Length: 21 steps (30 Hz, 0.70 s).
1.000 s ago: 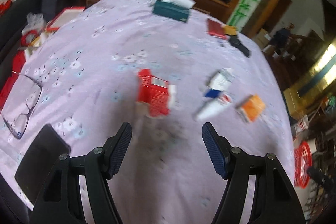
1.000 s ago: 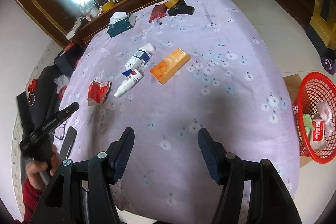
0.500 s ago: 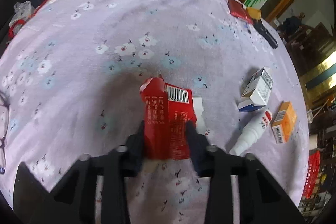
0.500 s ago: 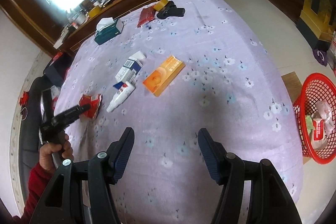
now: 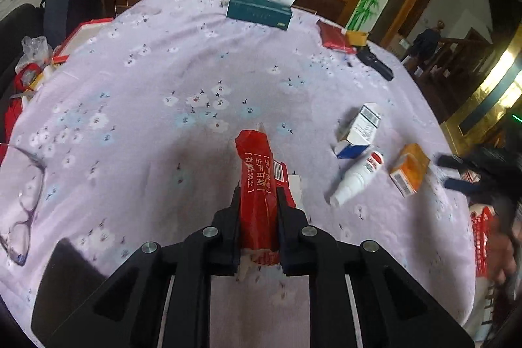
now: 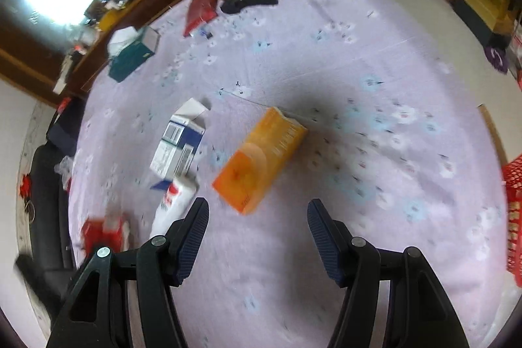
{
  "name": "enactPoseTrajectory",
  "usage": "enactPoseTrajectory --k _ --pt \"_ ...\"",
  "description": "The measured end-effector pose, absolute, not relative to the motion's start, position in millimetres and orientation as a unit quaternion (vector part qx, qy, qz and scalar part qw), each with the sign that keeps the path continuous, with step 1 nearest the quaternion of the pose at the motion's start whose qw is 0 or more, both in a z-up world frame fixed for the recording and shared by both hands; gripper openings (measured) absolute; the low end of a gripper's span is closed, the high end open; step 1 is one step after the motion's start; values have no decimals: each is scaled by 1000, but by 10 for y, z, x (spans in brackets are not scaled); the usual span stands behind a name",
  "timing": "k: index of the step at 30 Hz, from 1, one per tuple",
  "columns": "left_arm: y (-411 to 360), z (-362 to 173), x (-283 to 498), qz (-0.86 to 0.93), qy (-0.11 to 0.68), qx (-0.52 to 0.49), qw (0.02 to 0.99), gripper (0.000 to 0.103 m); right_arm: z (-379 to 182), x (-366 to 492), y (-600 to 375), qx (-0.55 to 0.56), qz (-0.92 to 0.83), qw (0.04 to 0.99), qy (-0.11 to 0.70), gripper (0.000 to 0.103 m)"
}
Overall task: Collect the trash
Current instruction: 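Grasp the red snack wrapper on the table with the left tool, then grasp the orange box with the right tool while the left tool holds the wrapper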
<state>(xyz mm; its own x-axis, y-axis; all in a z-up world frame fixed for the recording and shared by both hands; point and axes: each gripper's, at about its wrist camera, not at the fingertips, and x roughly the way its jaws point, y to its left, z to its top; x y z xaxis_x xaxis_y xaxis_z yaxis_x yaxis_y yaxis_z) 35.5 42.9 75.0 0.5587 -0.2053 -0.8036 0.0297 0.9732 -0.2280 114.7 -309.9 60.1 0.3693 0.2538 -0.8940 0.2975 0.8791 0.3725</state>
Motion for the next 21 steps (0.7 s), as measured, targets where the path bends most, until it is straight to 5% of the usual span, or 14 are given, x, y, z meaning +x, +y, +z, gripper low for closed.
enactPoseTrajectory --k 14,21 --pt "568 875 -42 -64 447 -87 888 16 185 1710 -2733 171 -91 778 597 69" --pt "395 862 -65 -83 446 -80 887 16 241 1512 -2771 114 -73 790 599 58"
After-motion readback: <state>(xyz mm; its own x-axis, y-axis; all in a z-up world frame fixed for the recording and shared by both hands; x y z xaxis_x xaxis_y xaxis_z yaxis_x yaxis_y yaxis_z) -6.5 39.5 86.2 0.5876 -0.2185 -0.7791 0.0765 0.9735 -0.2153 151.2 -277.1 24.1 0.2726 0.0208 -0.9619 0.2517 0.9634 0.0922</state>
